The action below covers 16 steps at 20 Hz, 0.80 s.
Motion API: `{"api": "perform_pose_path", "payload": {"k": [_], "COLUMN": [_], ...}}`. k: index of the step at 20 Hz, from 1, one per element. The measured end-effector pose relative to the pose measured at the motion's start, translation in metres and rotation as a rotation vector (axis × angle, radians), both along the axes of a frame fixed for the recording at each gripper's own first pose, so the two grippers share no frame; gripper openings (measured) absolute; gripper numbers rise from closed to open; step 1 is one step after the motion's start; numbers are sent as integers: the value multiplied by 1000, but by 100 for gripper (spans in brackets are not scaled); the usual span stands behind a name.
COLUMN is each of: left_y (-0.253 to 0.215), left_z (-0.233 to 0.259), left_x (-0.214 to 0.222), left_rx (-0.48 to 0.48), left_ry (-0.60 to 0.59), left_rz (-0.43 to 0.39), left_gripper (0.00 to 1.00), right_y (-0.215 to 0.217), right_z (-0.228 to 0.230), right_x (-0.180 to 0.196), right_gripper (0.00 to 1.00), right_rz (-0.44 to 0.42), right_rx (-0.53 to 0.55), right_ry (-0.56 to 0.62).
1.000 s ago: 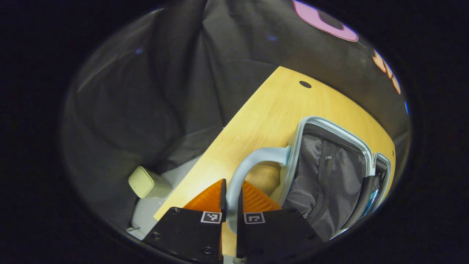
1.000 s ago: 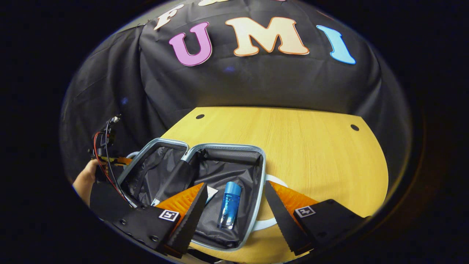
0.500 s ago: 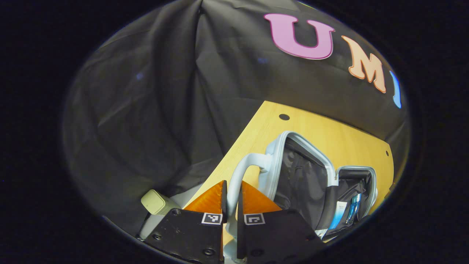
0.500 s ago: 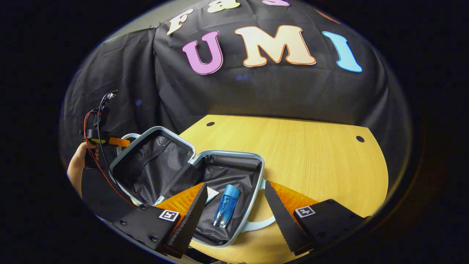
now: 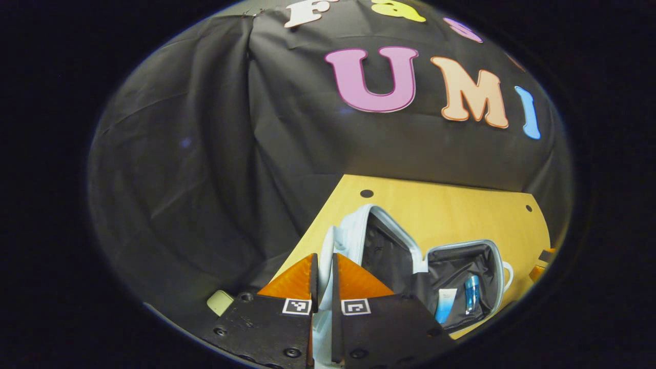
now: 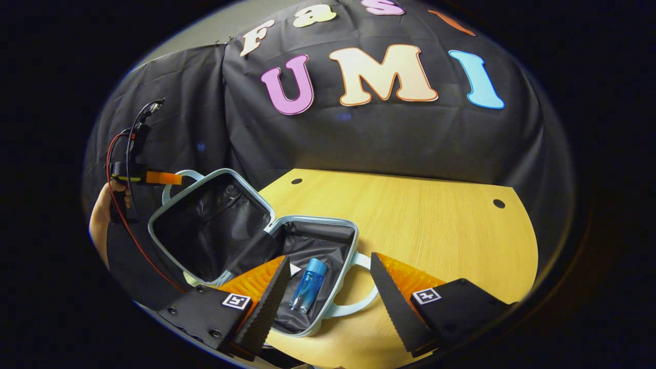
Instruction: First open the suitcase, pack the skin care products into it, and then close the suitcase.
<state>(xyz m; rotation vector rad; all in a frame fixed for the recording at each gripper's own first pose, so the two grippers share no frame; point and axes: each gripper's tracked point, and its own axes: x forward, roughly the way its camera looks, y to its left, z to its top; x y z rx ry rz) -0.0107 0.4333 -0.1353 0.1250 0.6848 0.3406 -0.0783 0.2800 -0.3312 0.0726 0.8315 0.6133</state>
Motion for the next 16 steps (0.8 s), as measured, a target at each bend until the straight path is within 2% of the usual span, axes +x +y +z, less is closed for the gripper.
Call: {"api": "perform_pose_path", "payload": {"k": [2,7,8,9,13,16], "left_y": [-23,-94,-109,-124,-167,-196], "left_z": [10,29,27,24,21,16], "left_x": [4,20,22,23,30,32], "left_rx": [-6,-46,-66,-95,-145,-218], "left_ry": [-21,-84,-85,-87,-105,-112], "left_rz": [-36,-190,-212,-231,-304,-339], "left_gripper": [7,7,5,7,7,7], "right_y": [-9,-32,-38,-42,-56,-67], "right_z": [3,6,6,7,10,13], "right_x": [2,2,2,3,4,7], "right_gripper": [98,99,98,98,98,98], "right_rz": [2,-11,-13,-14,-27,-35], "right_rx": [3,18,15,15,13,12], "right_ry": [-10,6,6,5,3,0]}}
